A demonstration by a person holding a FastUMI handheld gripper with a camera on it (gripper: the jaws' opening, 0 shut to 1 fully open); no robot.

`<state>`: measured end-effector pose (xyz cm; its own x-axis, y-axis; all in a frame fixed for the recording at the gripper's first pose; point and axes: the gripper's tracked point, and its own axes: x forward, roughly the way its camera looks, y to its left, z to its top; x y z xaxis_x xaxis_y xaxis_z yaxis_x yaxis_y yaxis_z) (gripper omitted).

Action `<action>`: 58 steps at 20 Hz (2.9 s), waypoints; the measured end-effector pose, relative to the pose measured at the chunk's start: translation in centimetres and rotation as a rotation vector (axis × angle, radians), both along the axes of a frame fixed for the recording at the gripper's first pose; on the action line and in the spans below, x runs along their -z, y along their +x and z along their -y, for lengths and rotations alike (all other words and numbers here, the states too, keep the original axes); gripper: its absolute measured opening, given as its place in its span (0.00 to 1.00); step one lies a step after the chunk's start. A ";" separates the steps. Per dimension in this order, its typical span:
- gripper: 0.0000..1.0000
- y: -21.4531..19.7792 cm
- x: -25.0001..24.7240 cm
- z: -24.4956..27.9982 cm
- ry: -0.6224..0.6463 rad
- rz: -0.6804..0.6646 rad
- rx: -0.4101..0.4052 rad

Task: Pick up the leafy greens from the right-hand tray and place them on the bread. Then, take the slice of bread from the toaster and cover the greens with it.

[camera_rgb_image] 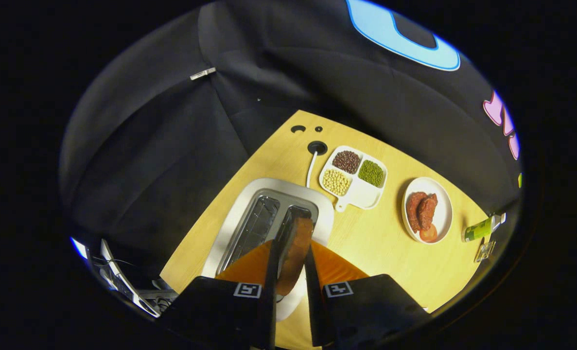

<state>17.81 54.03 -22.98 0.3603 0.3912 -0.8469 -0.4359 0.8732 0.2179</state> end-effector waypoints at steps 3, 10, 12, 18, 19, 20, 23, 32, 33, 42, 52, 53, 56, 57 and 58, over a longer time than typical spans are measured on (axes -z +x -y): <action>0.22 -0.1 -0.1 -0.5 0.053 -0.023 0.024; 0.12 -0.4 -5.5 1.2 0.195 0.007 0.056; 0.12 -0.4 -7.5 2.6 0.247 0.013 0.076; 0.11 -1.4 -12.4 8.9 0.376 0.066 0.118; 0.12 -1.8 -12.8 10.4 0.386 0.074 0.123; 0.12 -2.2 -12.8 12.0 0.389 0.083 0.129; 0.12 -4.4 -11.9 17.2 0.375 0.110 0.146; 0.11 -12.1 -2.3 27.0 0.325 0.015 0.186; 0.12 -12.9 -1.2 27.4 0.325 -0.003 0.188; 0.12 -15.1 7.0 27.1 0.347 -0.137 0.267; 0.32 -14.1 13.9 31.6 0.212 -0.080 0.305; 0.37 -14.2 14.1 31.7 0.203 -0.082 0.307; 0.47 -14.2 14.9 33.0 0.145 -0.059 0.311; 0.54 -14.3 15.0 33.4 0.121 -0.044 0.304; 0.57 -14.5 15.0 33.7 0.101 -0.026 0.293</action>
<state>3.31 20.36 -37.98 0.4488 0.3560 -0.8196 -0.1616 0.9344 0.3174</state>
